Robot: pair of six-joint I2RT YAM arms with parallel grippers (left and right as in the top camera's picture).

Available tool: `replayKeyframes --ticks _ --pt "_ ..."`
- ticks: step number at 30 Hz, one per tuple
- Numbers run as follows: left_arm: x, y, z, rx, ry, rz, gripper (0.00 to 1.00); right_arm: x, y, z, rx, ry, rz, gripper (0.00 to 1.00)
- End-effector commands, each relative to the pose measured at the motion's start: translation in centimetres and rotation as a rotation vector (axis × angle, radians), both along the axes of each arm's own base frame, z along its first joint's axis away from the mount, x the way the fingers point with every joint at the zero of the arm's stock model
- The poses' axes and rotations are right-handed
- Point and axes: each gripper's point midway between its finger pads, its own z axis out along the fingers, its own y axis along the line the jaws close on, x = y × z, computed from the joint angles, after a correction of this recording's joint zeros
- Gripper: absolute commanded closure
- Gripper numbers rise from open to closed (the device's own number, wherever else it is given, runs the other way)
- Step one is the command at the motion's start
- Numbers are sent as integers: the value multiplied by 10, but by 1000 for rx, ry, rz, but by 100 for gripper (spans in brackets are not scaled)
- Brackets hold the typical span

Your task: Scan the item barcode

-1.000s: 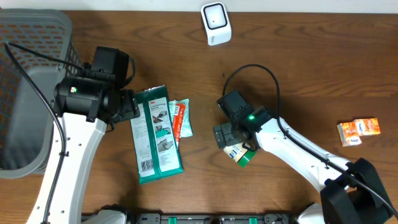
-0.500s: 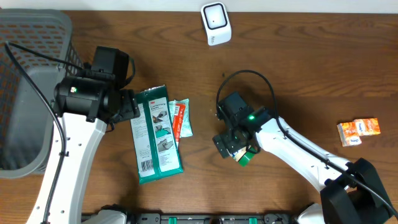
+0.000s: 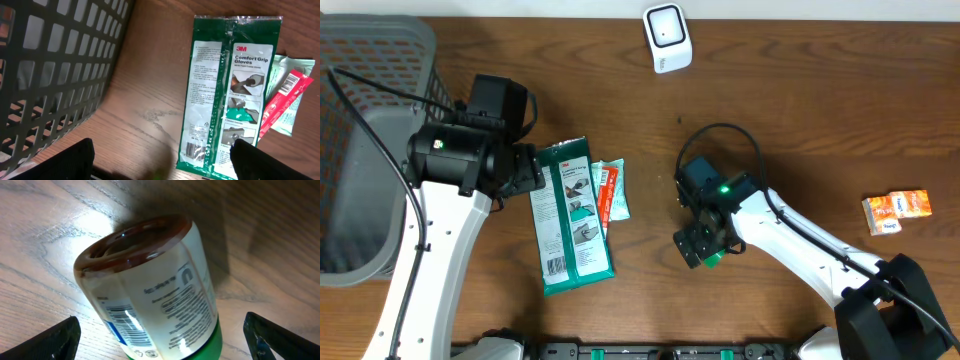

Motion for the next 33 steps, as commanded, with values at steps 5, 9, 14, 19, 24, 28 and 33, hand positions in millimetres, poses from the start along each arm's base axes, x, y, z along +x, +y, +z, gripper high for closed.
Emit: replayKeyframes --ticks 5,9,14,19,24,28,33 --pt "0 3 1 14 -1 1 12 -20 -9 -15 -22 56 -6 1" --pt "0 3 1 14 -1 1 12 -22 -13 -25 -31 45 -6 11" --pt "0 3 1 14 -1 1 13 -18 -19 -26 -63 19 -4 27" --pt "0 3 1 14 0 1 12 -16 -18 -25 -58 14 -5 40" --pt "0 3 1 14 -1 1 12 -7 -10 -18 -37 -14 -5 42" --pt "0 3 1 14 -1 1 12 5 -1 -6 -9 -44 -6 41" --pt "0 3 1 14 -1 1 12 12 11 14 29 -41 -5 43"
